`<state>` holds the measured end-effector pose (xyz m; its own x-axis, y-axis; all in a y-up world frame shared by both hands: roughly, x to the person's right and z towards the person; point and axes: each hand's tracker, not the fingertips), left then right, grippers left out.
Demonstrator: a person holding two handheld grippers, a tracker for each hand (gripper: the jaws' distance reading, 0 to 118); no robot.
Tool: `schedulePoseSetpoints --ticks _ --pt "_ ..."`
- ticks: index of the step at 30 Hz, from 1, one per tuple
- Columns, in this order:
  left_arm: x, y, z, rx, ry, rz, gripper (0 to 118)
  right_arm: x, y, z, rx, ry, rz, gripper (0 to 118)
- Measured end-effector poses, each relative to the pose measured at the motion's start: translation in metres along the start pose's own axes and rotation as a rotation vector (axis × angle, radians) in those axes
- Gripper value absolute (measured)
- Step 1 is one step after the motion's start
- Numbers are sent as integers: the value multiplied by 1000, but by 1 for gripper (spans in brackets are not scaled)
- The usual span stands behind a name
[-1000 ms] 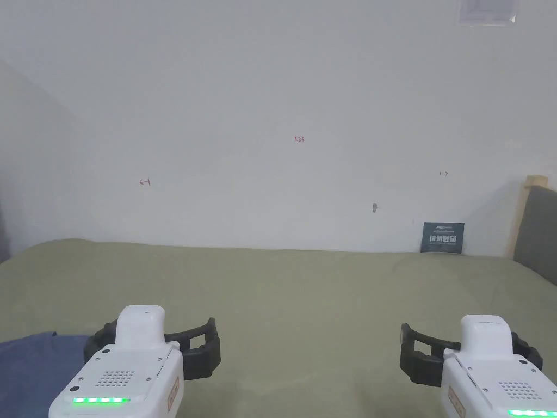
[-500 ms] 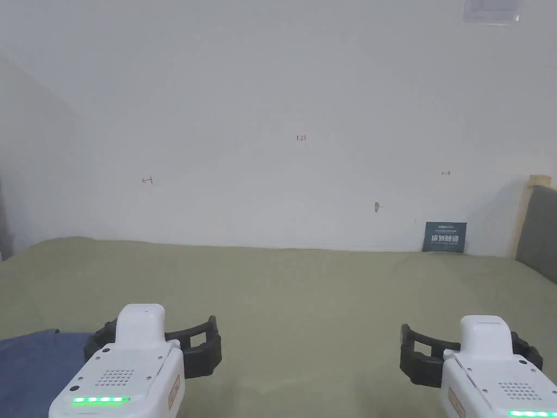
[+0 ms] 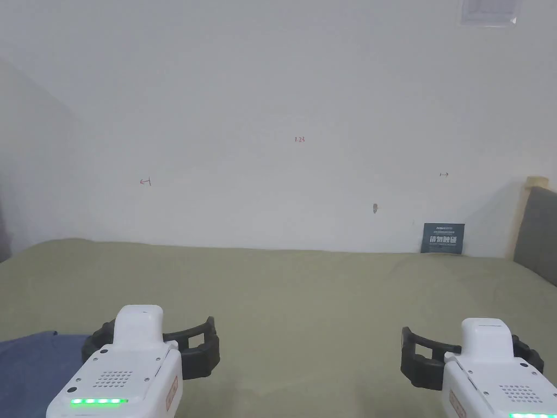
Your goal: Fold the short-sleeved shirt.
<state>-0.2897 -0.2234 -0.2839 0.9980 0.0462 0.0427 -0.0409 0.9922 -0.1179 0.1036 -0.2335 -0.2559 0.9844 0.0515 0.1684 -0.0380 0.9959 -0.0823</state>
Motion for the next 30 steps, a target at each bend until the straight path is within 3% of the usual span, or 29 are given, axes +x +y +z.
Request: schedulePoseSetpoints --ticks 25,30 --pt "-1 3 0 -32 -2 -18 118 -4 4 0 1 -15 48 118" --pt "-3 1 0 -26 -2 -21 118 -2 2 2 -12 -10 17 118"
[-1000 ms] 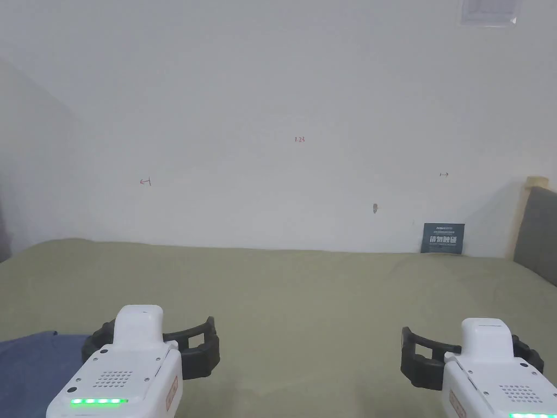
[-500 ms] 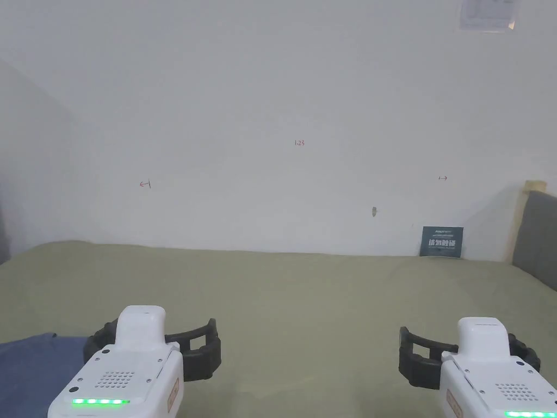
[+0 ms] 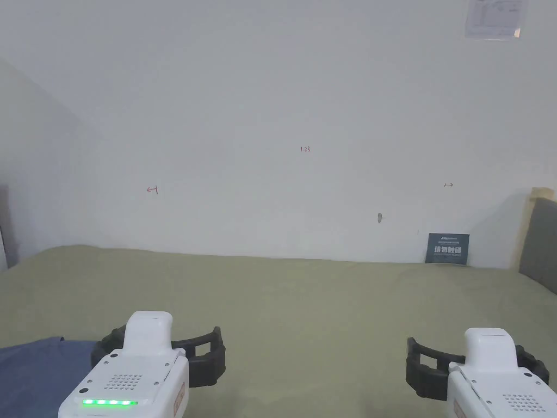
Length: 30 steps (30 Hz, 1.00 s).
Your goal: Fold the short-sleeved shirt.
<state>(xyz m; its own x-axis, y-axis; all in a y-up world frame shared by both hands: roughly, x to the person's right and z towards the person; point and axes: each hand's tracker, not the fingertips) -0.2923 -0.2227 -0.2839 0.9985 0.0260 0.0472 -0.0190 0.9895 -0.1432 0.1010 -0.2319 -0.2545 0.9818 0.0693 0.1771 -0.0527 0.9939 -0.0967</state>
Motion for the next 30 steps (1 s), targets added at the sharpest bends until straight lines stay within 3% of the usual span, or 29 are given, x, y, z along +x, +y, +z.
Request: schedulePoseSetpoints --ticks 30 --pt "3 15 -10 3 51 1 118 1 7 -5 6 -10 -17 118"
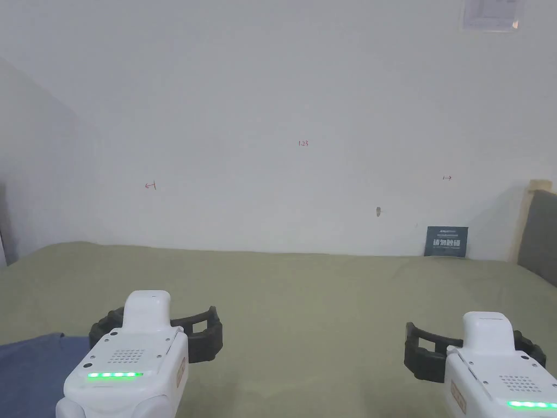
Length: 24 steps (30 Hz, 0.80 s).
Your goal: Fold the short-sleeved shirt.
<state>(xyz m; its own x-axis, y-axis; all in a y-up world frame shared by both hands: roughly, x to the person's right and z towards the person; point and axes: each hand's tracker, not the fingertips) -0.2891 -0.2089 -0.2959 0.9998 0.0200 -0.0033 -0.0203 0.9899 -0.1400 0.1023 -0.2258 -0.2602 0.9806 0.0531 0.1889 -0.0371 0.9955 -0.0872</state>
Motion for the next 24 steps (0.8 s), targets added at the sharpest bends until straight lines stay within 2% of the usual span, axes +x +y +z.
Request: schedulePoseSetpoints --ticks 7,9,10,11,12,13,14,15,18,24 --pt "0 -4 -2 -5 0 -2 118 1 3 0 -7 4 19 118" --pt "-1 -4 -2 -22 -37 13 115 2 2 -1 -20 0 15 113" --pt "0 -4 -2 -29 -45 8 103 2 2 -1 -32 -7 14 99" --pt "0 -5 -2 -28 -63 3 55 3 2 -1 -35 -5 13 58" --pt "2 -7 0 -14 -70 -12 0 3 1 0 -39 -3 21 18" --pt "3 -8 1 -11 -64 -32 0 2 0 -1 -47 -14 35 10" --pt "7 -8 0 -1 -5 -82 0 2 0 -3 -54 -27 60 10" --pt "15 -9 -4 35 60 -77 0 2 -1 -2 -55 -28 53 10" --pt "8 -11 -3 0 -35 -16 0 2 -2 -1 -81 -4 43 10" --pt "-12 -8 12 4 -10 -47 0 -24 9 -6 -78 44 35 10"
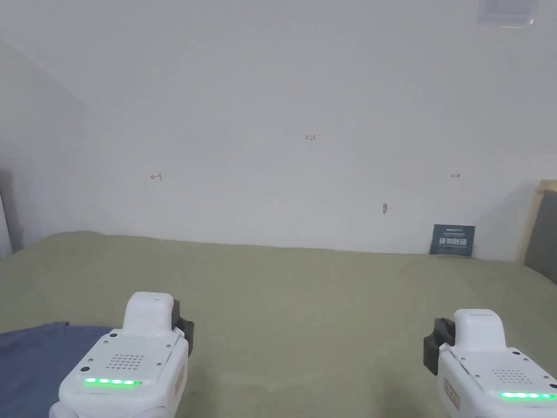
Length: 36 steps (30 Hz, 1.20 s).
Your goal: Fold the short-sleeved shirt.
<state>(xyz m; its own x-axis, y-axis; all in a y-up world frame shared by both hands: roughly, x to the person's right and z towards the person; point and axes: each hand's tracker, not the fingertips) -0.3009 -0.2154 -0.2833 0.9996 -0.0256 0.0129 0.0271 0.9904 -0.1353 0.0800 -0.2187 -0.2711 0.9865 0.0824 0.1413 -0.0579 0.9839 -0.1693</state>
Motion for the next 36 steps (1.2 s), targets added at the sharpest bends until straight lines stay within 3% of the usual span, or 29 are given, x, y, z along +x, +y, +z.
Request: schedulePoseSetpoints --ticks 4,13,18,28,31,36 --pt "-41 2 25 8 69 18 0 -47 11 -8 24 107 1 10" --pt "-144 -1 93 11 327 24 0 -199 24 -12 41 418 -17 10" --pt "-179 -8 111 -15 410 47 0 -264 15 -6 29 526 5 10" --pt "-216 -44 80 -140 431 120 0 -297 6 -28 30 525 26 10" --pt "-232 -32 35 -246 396 117 0 -301 6 -49 26 505 28 10" --pt "-269 12 -95 -548 167 64 0 -305 0 -86 16 480 36 10"
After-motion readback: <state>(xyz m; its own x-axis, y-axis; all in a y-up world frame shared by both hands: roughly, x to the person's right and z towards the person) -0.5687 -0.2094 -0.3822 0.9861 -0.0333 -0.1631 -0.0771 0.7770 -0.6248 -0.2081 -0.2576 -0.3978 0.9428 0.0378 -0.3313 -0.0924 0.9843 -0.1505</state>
